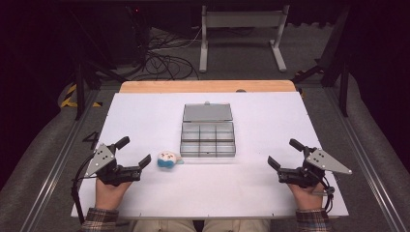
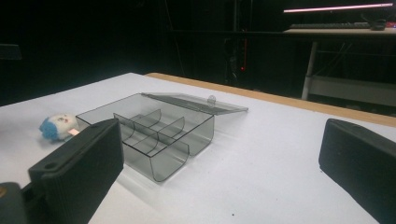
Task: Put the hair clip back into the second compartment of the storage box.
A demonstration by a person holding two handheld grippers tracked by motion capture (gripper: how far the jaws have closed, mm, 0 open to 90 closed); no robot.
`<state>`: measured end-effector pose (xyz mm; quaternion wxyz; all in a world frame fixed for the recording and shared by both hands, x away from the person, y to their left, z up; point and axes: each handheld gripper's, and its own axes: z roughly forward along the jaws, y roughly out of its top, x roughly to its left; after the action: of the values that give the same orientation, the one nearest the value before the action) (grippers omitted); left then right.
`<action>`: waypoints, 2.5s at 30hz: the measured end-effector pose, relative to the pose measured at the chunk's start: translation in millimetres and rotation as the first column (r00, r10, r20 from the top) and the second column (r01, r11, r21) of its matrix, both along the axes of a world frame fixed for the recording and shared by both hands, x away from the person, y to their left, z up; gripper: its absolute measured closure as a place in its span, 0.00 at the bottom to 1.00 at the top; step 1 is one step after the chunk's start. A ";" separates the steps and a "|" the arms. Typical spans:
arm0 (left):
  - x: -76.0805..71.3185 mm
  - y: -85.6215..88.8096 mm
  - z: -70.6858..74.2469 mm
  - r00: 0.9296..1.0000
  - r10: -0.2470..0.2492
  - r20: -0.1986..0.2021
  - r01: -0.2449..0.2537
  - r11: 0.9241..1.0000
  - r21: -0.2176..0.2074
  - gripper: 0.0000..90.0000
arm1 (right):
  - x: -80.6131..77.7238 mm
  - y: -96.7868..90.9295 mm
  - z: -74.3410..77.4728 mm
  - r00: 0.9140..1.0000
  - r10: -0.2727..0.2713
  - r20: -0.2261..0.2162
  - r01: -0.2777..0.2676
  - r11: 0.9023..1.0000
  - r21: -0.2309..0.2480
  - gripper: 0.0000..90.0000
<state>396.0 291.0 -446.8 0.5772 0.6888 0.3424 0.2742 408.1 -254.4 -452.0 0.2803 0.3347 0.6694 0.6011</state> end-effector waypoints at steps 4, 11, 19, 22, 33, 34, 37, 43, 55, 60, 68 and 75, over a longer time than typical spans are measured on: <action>5.2 -5.7 0.0 0.999 -0.010 -0.032 0.011 0.999 0.040 0.03 | 0.6 -0.9 0.3 1.000 -0.015 0.002 0.015 1.000 -0.014 0.01; 13.7 -17.4 -3.5 0.993 -0.017 -0.114 0.029 0.994 0.109 0.04 | 0.9 0.1 0.6 0.998 -0.054 -0.018 0.053 0.997 -0.052 0.01; 21.7 -23.9 -7.4 0.980 -0.031 -0.196 0.063 0.985 0.158 0.04 | 1.9 2.1 0.4 0.998 -0.060 -0.029 0.058 0.996 -0.062 0.01; 24.0 -26.2 -8.5 0.977 -0.033 -0.212 0.069 0.984 0.166 0.03 | 2.1 2.5 0.0 0.998 -0.057 -0.032 0.055 0.996 -0.068 0.01; 31.0 -40.0 -18.3 0.955 -0.046 -0.294 0.116 0.967 0.225 0.04 | 3.7 5.5 -1.4 0.997 -0.066 -0.049 0.061 0.994 -0.089 0.02; 31.8 -41.1 -19.2 0.952 -0.047 -0.302 0.122 0.965 0.232 0.04 | 4.0 5.5 -1.5 0.997 -0.066 -0.047 0.061 0.994 -0.094 0.02; 35.5 -45.6 -23.9 0.945 -0.043 -0.325 0.130 0.959 0.251 0.05 | 4.2 5.9 -1.7 0.996 -0.067 -0.050 0.062 0.993 -0.095 0.02; 39.9 -50.4 -29.0 0.936 -0.029 -0.351 0.132 0.953 0.272 0.07 | 4.8 6.6 -2.3 0.996 -0.069 -0.057 0.063 0.993 -0.098 0.03; 44.4 -59.3 -35.9 0.920 0.002 -0.393 0.130 0.942 0.309 0.16 | 4.8 7.5 -2.3 0.996 -0.068 -0.056 0.062 0.993 -0.105 0.03; 45.9 -62.6 -37.6 0.918 0.018 -0.397 0.124 0.936 0.329 0.18 | 5.0 7.8 -2.5 0.996 -0.068 -0.056 0.062 0.993 -0.105 0.03; 48.5 -68.9 -40.9 0.912 0.033 -0.409 0.124 0.928 0.350 0.24 | 4.8 8.0 -2.4 0.996 -0.067 -0.055 0.061 0.993 -0.103 0.03; 50.4 -70.8 -43.1 0.909 0.050 -0.414 0.116 0.923 0.366 0.31 | 4.8 7.6 -2.3 0.996 -0.068 -0.055 0.062 0.993 -0.105 0.03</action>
<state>446.4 220.2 -489.9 0.3503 0.8361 0.3852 0.1728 412.9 -246.8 -454.4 0.2968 0.3589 0.6961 0.5464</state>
